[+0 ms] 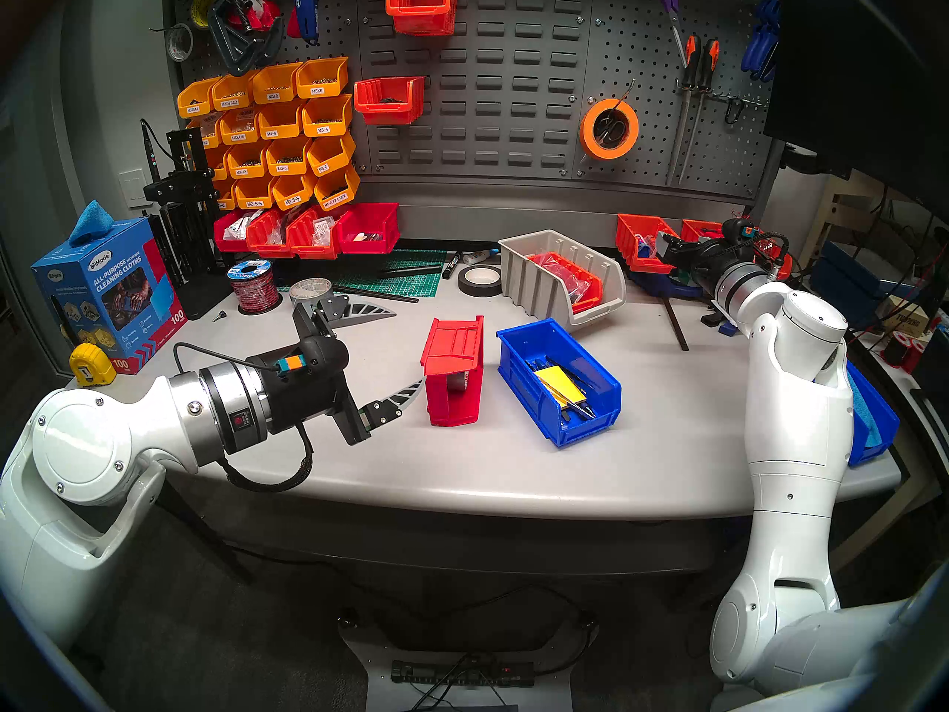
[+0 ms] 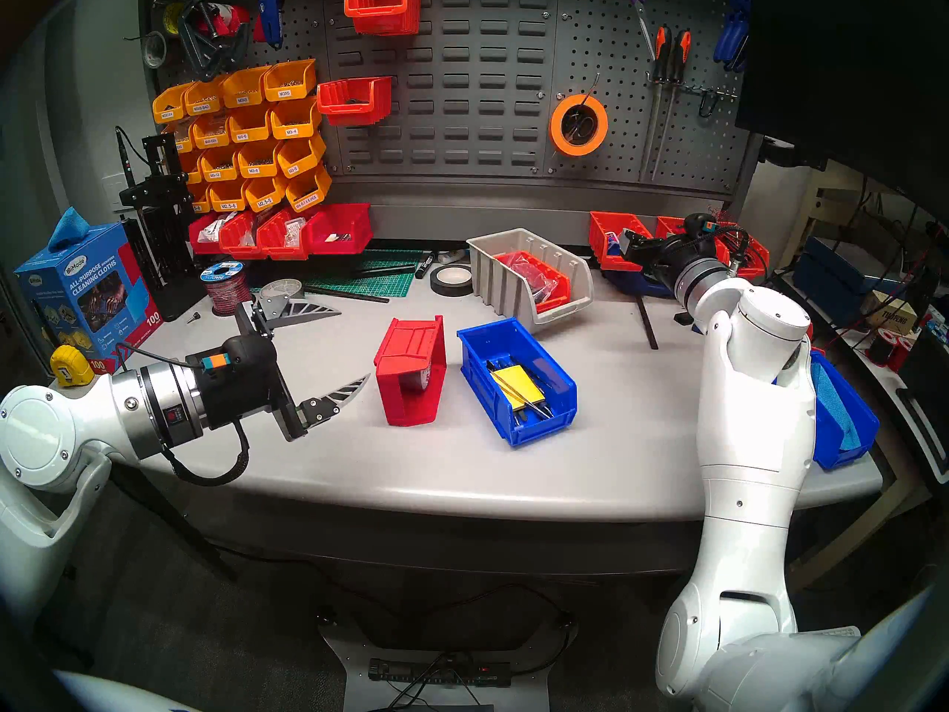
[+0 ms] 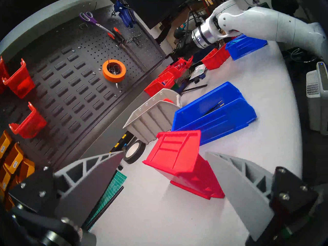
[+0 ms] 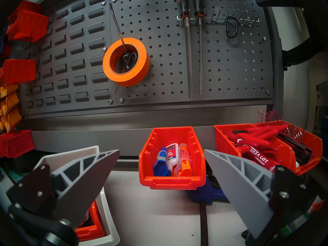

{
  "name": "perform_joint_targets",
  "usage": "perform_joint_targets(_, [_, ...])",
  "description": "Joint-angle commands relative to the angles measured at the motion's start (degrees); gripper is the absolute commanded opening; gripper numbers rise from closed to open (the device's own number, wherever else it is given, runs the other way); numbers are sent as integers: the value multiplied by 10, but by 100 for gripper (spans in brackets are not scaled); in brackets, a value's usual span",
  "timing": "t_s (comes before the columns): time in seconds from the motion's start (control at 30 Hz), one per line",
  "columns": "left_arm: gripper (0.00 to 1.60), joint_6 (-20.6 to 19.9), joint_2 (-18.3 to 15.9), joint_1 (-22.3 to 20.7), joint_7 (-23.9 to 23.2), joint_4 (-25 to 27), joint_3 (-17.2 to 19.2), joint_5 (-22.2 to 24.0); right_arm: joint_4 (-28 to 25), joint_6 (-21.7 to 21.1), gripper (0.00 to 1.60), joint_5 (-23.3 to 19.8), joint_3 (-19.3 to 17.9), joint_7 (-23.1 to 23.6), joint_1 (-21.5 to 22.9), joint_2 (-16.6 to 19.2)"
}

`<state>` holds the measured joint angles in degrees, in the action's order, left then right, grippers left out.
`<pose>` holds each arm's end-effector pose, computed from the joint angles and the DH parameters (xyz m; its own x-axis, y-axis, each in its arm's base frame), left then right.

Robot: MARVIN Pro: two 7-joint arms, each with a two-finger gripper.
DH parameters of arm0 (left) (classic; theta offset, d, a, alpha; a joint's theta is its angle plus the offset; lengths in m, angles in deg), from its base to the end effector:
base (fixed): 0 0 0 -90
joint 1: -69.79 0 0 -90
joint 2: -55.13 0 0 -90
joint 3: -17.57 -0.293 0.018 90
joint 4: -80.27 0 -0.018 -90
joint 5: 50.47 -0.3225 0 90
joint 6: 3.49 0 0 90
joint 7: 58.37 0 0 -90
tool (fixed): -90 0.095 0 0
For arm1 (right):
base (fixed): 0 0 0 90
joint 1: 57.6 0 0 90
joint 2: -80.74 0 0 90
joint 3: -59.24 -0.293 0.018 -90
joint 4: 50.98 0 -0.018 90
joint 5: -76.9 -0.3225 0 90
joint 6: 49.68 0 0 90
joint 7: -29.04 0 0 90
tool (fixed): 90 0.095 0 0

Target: Hang all the unorganized tool boxes onto the wall

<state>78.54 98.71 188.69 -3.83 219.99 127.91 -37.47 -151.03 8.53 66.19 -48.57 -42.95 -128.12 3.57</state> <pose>0.2708 0.0320 -0.1092 -0.3610 -0.5395 0.7607 -0.6465 -0.4431 -0.6210 0.4739 -0.1533 -0.1018 -0.0276 -0.0548 0.9981 0.0463 -0.9975 -0.0535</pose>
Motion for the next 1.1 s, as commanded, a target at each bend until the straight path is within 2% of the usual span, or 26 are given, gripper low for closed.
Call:
perform_joint_targets(0.0, [160,12,0,-1,-3,3,-13,1,-7,1,160,0,0,1,4,1])
perform_joint_targets(0.23, [160,13,0,-11,17,3,-51,-32,-7,1,160,0,0,0,4,1])
perform_joint_targets(0.53, [160,5,5,-37,67,3,-97,-104,-8,1,160,0,0,0,4,1])
perform_joint_targets(1.07, [160,-42,20,-72,146,3,-191,-224,-8,1,160,0,0,0,4,1])
